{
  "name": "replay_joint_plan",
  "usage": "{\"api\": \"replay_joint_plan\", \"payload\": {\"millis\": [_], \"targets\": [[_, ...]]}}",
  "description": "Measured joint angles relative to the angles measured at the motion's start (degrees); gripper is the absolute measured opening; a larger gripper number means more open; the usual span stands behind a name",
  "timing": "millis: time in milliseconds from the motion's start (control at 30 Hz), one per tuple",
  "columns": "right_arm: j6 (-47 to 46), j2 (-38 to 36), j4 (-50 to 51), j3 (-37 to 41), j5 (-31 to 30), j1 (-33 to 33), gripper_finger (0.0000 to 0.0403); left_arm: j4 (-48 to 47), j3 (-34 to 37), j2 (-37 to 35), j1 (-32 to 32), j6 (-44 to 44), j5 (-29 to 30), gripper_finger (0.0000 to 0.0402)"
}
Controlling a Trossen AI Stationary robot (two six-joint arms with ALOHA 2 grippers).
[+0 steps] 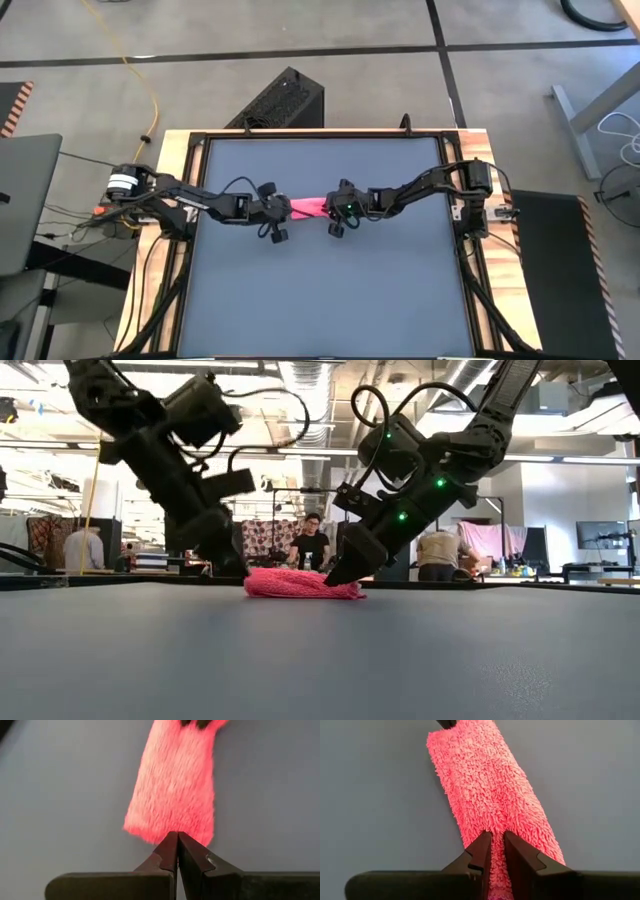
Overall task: Roll towel
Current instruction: Roll the light red towel
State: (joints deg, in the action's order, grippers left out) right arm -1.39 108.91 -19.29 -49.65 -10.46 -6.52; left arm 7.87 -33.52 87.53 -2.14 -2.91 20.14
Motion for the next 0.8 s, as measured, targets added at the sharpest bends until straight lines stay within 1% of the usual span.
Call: {"api": "replay_joint_plan", "payload": {"millis": [100,167,300,467,567,633,700,800], "targets": [[0.32,-0.44,0.07,0.01,0.02,0.00,0.0079,0.03,0.97,1.34,-0.90,-1.19,-0.53,0.0001],[2.10,-1.38,0.48,0.08,-0.08,0.00,0.0079,-0.26,1.12,1.72,-0.98,-1.23,-0.80,0.0001],[4.88,-5.11,1.13,0.26,-0.22,0.42,0.0079,-0.26,1.10,0.76,-0.96,-0.70,-0.83,0.0001],[6.45,-9.87,2.25,0.15,-0.17,0.42,0.0079,-1.33,1.08,-4.99,-0.77,-1.21,0.26,0.0001],[7.24,-11.69,2.60,0.15,-0.14,0.44,0.0079,1.31,1.08,-9.13,-0.37,-1.01,0.27,0.0001],[7.28,-12.33,2.42,0.15,-0.15,0.44,0.0079,4.62,0.99,-10.05,-0.26,-0.50,-0.31,0.0001],[7.19,-11.89,2.30,0.14,-0.13,0.44,0.0079,7.01,0.99,-8.86,-0.28,0.66,-0.57,0.0001],[6.45,-9.66,2.28,0.35,-0.05,0.39,0.0079,10.13,1.01,-4.32,-0.92,0.75,-0.42,0.0001]]}}
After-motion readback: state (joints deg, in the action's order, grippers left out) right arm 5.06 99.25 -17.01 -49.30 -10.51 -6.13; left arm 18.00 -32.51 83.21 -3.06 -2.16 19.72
